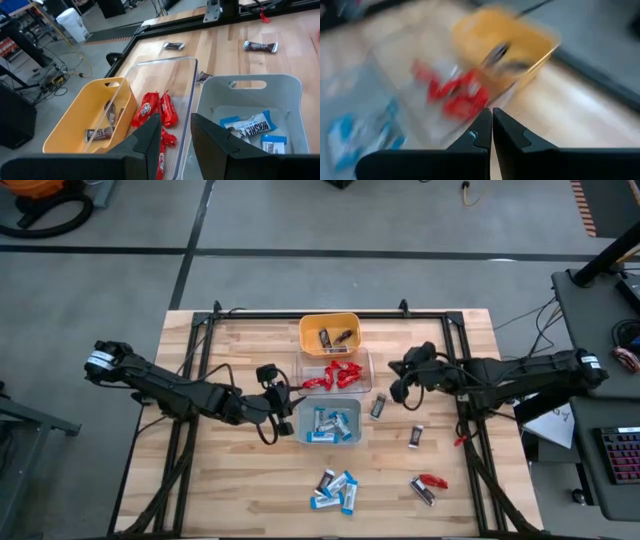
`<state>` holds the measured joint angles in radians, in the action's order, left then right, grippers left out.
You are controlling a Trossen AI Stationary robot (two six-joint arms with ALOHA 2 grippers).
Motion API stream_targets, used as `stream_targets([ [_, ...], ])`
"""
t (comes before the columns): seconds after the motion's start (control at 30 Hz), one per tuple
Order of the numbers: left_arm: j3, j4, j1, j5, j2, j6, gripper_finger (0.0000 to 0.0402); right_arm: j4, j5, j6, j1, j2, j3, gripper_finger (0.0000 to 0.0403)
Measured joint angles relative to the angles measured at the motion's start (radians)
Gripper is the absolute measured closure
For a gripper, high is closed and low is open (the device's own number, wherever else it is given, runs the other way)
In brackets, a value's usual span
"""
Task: Organize candy in baskets
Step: Put the brown chocolate bar into the yellow bin
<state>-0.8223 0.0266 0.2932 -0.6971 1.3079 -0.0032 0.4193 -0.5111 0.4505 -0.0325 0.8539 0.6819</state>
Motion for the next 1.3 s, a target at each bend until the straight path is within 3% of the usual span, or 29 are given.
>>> stream_targets([
  [0.1, 0.0, 0.013, 0.0, 0.0, 0.0, -0.011, 0.0311, 0.091, 0.159, 0.005, 0.015, 0.0, 0.0, 0.0394],
  [0.33, 0.0, 0.015, 0.0, 0.0, 0.0, -0.013, 0.0311, 0.15, 0.209, 0.15, -0.007, 0.053, -0.083, 0.0394],
  [0.6, 0.0, 0.015, 0.0, 0.001, 0.0, -0.021, 0.0311, -0.269, 0.211, 0.107, -0.049, 0.149, -0.303, 0.0394],
  [0.93, 0.0, 0.016, 0.0, 0.001, 0.0, -0.032, 0.0311, -0.743, 0.195, -0.008, -0.051, 0.31, -0.461, 0.0394],
  [1.3, 0.0, 0.016, 0.0, 0.001, 0.0, -0.035, 0.0311, -0.844, 0.186, 0.011, -0.058, 0.494, -0.453, 0.0394],
])
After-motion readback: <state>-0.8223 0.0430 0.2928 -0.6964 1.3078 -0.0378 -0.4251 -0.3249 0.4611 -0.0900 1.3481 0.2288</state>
